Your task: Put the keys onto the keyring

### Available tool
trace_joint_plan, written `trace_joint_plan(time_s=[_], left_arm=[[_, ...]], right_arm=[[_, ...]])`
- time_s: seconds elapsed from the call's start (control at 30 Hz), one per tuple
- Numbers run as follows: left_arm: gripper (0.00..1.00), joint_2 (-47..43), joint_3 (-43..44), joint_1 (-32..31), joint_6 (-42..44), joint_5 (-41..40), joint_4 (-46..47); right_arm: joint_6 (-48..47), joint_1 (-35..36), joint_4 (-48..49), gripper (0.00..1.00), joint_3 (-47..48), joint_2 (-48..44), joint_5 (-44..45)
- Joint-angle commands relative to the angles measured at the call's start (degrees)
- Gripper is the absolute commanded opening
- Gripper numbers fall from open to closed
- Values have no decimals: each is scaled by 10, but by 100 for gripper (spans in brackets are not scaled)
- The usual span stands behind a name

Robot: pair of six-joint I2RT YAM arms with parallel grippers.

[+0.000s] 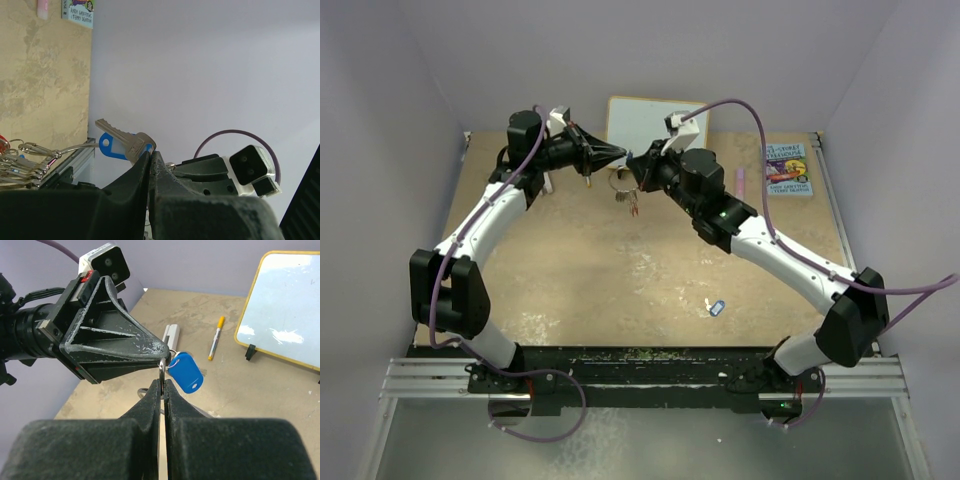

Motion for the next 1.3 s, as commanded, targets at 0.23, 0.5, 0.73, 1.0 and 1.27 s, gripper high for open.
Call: trace_joint_plan(time_s=[0.23,0.5,0.73,1.0,1.27], left_arm=[[4,-21,-10,4,-17,6,35],[4,-22,-12,4,-18,7,38],[4,-24,-8,4,-24,12,42],[4,-23,-10,4,-48,20,73],[4,-28,-27,7,-100,35,143]], right_arm=[[-11,3,37,0,40,15,-6],[-12,3,35,0,44,17,-4],[-12,3,37,0,45,21,-2],[11,4,26,0,49,53,-25],[34,9,38,0,23,73,-24]])
